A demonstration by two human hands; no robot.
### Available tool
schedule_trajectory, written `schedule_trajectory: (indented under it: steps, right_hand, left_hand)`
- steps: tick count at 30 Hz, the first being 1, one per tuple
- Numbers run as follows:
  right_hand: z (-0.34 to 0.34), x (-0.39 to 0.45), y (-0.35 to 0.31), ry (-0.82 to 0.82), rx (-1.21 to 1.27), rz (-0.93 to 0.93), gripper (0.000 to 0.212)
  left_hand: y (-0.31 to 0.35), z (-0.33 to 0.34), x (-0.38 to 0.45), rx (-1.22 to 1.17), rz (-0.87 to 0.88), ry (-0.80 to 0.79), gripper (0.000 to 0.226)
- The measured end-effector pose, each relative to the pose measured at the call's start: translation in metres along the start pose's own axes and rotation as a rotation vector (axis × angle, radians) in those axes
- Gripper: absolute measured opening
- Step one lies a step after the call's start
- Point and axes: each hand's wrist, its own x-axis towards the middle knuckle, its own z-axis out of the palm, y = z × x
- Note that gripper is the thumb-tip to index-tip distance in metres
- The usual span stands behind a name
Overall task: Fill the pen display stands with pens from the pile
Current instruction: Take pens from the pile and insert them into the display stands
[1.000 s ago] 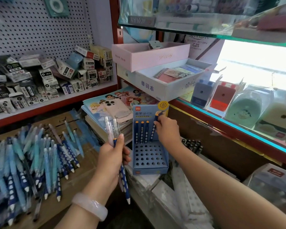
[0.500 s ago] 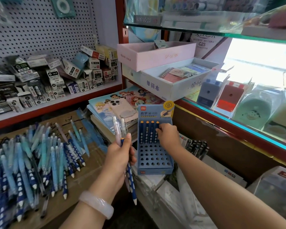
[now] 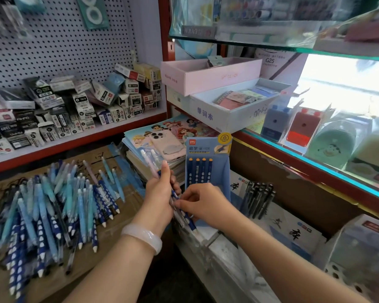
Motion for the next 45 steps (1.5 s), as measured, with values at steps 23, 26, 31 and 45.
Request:
schedule_trajectory:
  steps: [23, 26, 31, 45]
  right_hand:
    - [-0.063, 0.059, 0.049, 0.461, 0.105, 0.123, 0.015]
    - [-0.060, 0.063, 0.053, 0.540, -0.024, 0.094, 0.007]
    - [-0.057, 0.066, 0.057, 0.490, -0.257, 0.121, 0.014]
    - [-0.054, 0.074, 0.054, 0.330, -0.384, 0.199, 0.023]
  left_hand:
    - [-0.014, -0.021, 0.020, 0.160, 0.138, 0.070, 0.031]
    - [-0.013, -0.021, 0.020, 0.171, 0.135, 0.059, 0.031]
    - [-0.012, -0.019, 0.018, 0.176, 0.142, 0.029, 0.032]
    - [-0.011, -0.018, 0.015, 0.181, 0.135, 0.014, 0.032]
